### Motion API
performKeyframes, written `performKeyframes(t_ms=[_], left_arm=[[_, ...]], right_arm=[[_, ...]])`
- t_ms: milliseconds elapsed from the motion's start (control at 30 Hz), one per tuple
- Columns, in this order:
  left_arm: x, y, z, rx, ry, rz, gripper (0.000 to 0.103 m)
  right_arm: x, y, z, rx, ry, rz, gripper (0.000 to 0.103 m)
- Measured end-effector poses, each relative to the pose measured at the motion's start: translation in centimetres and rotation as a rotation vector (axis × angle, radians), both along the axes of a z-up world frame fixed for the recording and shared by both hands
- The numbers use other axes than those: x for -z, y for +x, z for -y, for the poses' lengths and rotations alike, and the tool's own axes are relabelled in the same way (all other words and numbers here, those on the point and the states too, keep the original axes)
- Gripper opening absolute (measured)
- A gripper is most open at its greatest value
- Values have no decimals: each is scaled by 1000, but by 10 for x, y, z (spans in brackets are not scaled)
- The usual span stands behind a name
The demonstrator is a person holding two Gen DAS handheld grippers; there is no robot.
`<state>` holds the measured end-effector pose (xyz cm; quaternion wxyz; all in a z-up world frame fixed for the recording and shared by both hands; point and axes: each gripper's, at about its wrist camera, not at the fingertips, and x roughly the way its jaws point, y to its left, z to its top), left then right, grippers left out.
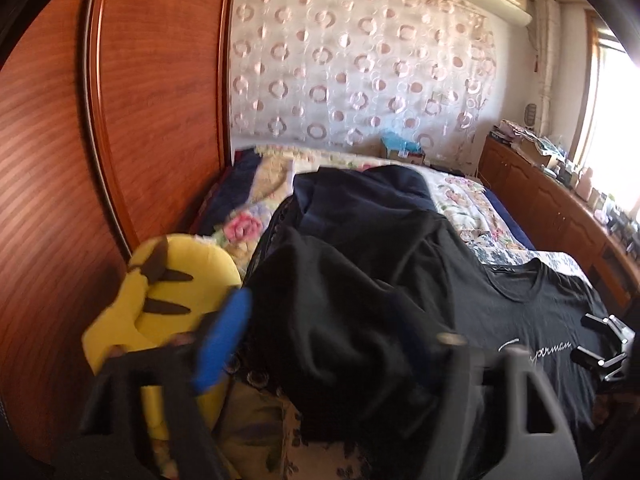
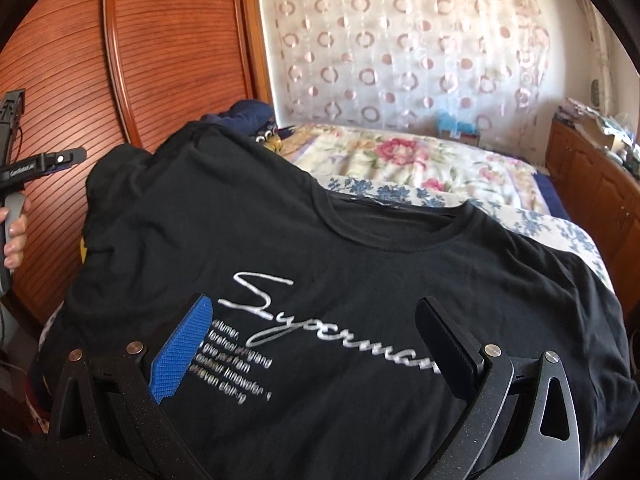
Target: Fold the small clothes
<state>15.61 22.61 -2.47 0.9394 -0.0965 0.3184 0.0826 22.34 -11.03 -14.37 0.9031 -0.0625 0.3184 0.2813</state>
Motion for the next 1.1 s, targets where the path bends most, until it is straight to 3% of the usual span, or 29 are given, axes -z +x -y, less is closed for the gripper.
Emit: performKeyframes(t_ms=[33, 100, 200, 267, 300, 367, 533, 767, 900, 967, 1033, 1100], left_arm=[[2, 4, -3, -4, -10, -14, 42], [8, 12, -5, -3, -8, -42, 34], [15, 18, -4, -13, 40, -87, 32], [19, 20, -5, -30, 65, -107, 18], [18, 19, -7, -29, 60, -104, 5], [12, 15, -6, -18, 58, -80, 2], [-19, 8, 10, 21, 136, -11, 1], [-63, 25, 56, 147, 162, 30, 1], [-70, 49, 97, 252, 171, 13, 3], [-71, 58, 114, 313, 148, 10, 10], [-76, 60, 126, 359, 123, 30, 36], [-81, 57, 129, 373, 117, 53, 46]], right_arm=[[1, 5, -2, -5, -3, -8, 103], [3, 13, -4, -11, -13, -20, 103], [4, 24, -8, -18, -31, -28, 103], [4, 29, -8, -21, -42, -27, 103], [5, 30, -6, -20, -45, -27, 103], [6, 33, -4, -16, -43, -30, 103], [9, 36, -2, -3, -41, -38, 103], [-1, 26, 14, 24, -17, -15, 103], [-7, 24, 30, 62, -8, -1, 103], [-9, 23, 38, 82, -1, 0, 103], [-9, 21, 43, 95, 7, -2, 103], [-7, 20, 48, 108, 2, -3, 103]])
